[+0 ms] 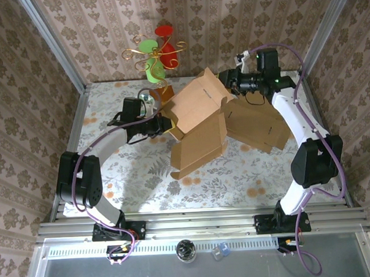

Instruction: Fold the paper box

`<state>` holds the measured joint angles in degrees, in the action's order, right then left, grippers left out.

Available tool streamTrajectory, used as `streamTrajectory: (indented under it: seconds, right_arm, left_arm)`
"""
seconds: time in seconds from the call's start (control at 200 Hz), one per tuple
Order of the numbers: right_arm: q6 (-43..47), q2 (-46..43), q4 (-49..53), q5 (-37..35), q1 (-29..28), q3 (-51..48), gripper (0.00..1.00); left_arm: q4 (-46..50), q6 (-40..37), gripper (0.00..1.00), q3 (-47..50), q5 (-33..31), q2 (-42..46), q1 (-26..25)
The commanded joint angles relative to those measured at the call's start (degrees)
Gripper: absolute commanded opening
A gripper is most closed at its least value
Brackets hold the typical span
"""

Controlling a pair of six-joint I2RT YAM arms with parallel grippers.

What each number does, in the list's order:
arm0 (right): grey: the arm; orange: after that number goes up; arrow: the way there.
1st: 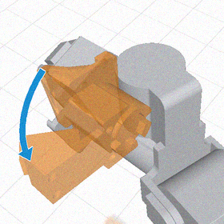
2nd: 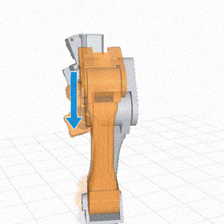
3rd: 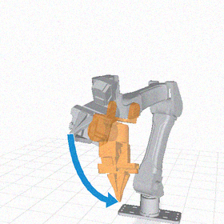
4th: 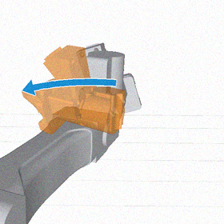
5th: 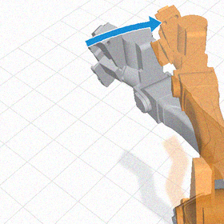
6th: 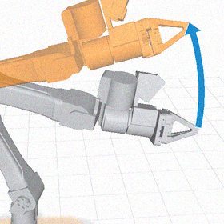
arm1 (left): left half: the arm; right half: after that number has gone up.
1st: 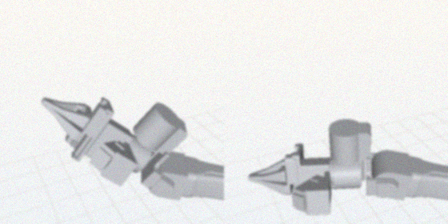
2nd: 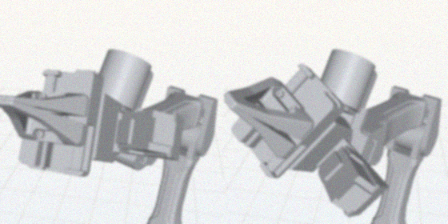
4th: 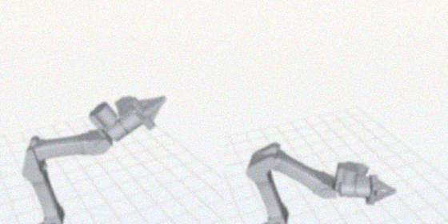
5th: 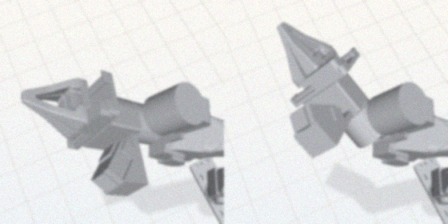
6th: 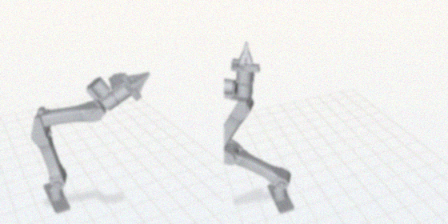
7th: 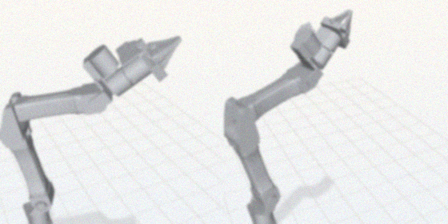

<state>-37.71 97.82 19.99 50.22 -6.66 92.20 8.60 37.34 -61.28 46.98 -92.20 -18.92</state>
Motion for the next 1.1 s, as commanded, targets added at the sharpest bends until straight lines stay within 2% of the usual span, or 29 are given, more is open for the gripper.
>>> streamTrajectory:
  seconds: [0.0, 0.3, 0.56, 0.905, 1.095]
  right_arm:
    - [-1.6, -3.7, -7.1, 4.7, -1.0, -1.2, 0.38]
    - [-4.0, -7.6, -13.0, 3.2, -2.1, -4.6, 0.39]
    - [-3.0, -8.5, -13.3, 3.7, -3.9, -8.1, 0.37]
    - [0.1, -5.2, -9.5, 3.0, -5.8, -4.6, 0.38]
    - [1.0, -3.3, -8.5, 5.8, -6.9, -3.2, 0.38]
  left_arm:
    - [1.1, -1.6, 0.00, -1.6, 2.2, -0.2, 0.2]
    - [2.2, -1.9, 0.00, -2.3, 1.2, -0.5, 0.4]
    - [1.4, -1.0, 0.00, -2.7, 2.0, -1.1, 0.5]
    - [2.8, -2.4, 0.00, -3.3, 1.8, -0.8, 0.4]
    - [3.7, -3.0, 0.00, -3.2, 1.3, -0.5, 0.6]
